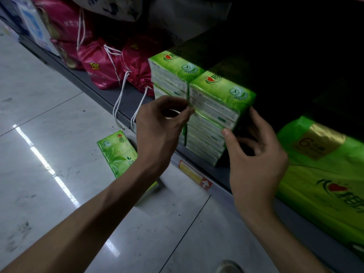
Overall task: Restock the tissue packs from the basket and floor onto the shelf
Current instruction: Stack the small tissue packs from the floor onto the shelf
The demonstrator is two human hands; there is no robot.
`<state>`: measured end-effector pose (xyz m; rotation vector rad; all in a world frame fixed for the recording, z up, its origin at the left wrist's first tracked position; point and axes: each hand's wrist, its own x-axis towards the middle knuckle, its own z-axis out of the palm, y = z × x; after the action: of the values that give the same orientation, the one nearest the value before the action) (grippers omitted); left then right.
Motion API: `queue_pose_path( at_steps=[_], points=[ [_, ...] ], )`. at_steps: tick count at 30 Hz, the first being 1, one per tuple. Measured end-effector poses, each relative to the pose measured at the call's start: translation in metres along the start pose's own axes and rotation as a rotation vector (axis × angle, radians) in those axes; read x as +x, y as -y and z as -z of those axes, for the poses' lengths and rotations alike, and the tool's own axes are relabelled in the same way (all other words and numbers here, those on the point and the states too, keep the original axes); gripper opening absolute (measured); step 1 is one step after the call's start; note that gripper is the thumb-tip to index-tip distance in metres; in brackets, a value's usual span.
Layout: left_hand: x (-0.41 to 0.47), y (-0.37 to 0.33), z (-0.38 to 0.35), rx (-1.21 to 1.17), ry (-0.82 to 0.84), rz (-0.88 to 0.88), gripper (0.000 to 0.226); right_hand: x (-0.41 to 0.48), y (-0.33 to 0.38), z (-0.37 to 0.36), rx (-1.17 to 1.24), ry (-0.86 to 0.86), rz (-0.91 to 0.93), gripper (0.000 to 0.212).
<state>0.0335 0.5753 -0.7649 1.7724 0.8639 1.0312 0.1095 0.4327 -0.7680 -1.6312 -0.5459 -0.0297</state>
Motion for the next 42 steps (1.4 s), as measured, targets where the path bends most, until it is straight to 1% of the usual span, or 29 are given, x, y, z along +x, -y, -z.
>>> queue_pose_path(
  at_steps=[3, 5, 10, 16, 20, 22, 24, 26, 28, 29, 30, 32, 35, 42],
  points=[
    [-0.006, 0.001, -0.003, -0.018, 0.027, -0.007, 0.032, 0.0, -0.002, -0.001, 0.025, 0.008, -0.001, 0.064],
    [-0.01, 0.002, -0.008, -0.021, 0.011, -0.002, 0.036, 0.001, -0.003, -0.003, 0.041, 0.005, 0.005, 0.063],
    [-0.014, 0.001, -0.016, -0.036, -0.043, 0.011, 0.037, 0.003, -0.006, -0.005, 0.042, -0.009, 0.02, 0.06],
    [-0.018, 0.0, -0.015, -0.031, -0.046, 0.01, 0.037, -0.001, -0.005, -0.006, 0.028, -0.001, 0.059, 0.058],
    [-0.023, 0.001, -0.009, -0.024, -0.024, -0.014, 0.036, 0.0, -0.002, -0.004, 0.074, 0.002, 0.022, 0.052],
    [-0.023, 0.002, -0.005, -0.019, -0.039, -0.03, 0.039, 0.0, -0.001, -0.004, 0.065, -0.005, 0.028, 0.05],
    [-0.018, 0.002, -0.001, -0.02, -0.089, -0.03, 0.051, 0.0, 0.0, -0.004, 0.055, -0.006, 0.032, 0.052],
    [-0.007, 0.005, 0.004, -0.036, -0.14, 0.009, 0.071, -0.001, 0.002, -0.005, 0.06, -0.005, 0.034, 0.058],
    [0.008, 0.007, 0.009, -0.064, -0.125, 0.061, 0.091, -0.002, 0.003, -0.006, 0.07, 0.008, 0.038, 0.063],
    [0.014, 0.008, 0.011, -0.077, -0.1, 0.084, 0.096, -0.002, 0.003, -0.007, 0.066, 0.018, 0.045, 0.062],
    [0.019, 0.009, 0.012, -0.087, -0.077, 0.098, 0.096, -0.002, 0.002, -0.008, 0.058, 0.023, 0.054, 0.061],
    [0.024, 0.01, 0.012, -0.104, -0.055, 0.101, 0.087, -0.001, 0.001, -0.009, 0.048, 0.013, 0.063, 0.059],
    [0.025, 0.012, 0.014, -0.111, -0.07, 0.091, 0.076, 0.0, -0.002, -0.009, 0.04, 0.0, 0.07, 0.059],
    [0.026, 0.005, 0.014, -0.053, -0.091, 0.065, 0.072, -0.001, -0.004, -0.009, -0.01, -0.01, 0.103, 0.06]
  ],
)
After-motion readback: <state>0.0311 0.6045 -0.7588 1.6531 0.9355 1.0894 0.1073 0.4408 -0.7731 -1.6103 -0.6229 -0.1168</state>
